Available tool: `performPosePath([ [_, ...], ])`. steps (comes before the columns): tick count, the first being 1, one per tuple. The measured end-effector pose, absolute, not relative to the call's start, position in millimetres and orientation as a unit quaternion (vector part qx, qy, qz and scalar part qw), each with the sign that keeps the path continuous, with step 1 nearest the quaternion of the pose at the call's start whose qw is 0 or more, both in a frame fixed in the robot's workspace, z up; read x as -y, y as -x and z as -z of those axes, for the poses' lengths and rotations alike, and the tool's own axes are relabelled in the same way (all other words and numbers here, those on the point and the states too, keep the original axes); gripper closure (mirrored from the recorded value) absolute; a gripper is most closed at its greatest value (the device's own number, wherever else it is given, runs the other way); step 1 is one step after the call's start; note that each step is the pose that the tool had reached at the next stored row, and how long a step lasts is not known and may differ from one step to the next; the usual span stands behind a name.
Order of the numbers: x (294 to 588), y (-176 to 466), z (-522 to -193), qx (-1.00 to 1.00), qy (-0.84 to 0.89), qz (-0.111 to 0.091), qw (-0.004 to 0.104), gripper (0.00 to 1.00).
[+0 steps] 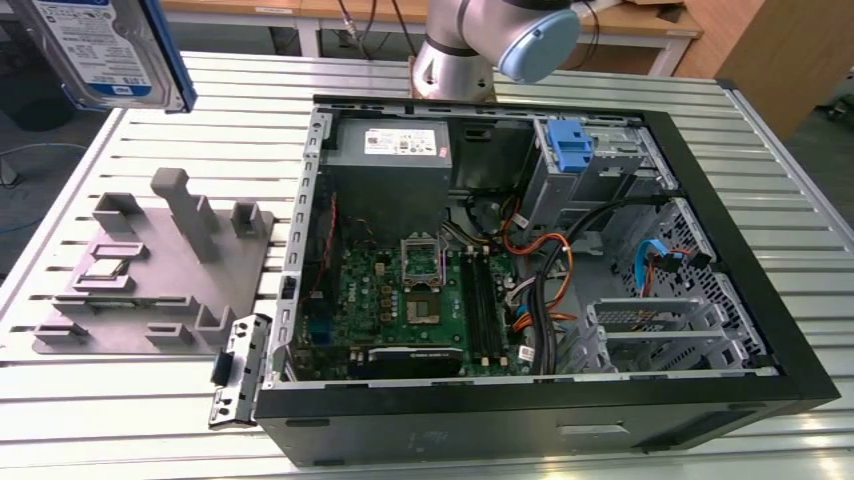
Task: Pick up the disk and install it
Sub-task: 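Pick up the disk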
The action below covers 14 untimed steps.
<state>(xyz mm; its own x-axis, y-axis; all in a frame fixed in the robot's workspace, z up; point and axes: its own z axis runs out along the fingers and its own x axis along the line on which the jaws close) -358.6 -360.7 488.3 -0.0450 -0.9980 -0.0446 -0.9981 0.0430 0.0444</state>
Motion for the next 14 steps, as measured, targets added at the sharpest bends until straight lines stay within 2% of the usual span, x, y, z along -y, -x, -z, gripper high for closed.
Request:
performPosePath([
  [14, 360.8, 324.6, -488.3, -0.722, 0.691, -0.031, 0.001, 0.65],
])
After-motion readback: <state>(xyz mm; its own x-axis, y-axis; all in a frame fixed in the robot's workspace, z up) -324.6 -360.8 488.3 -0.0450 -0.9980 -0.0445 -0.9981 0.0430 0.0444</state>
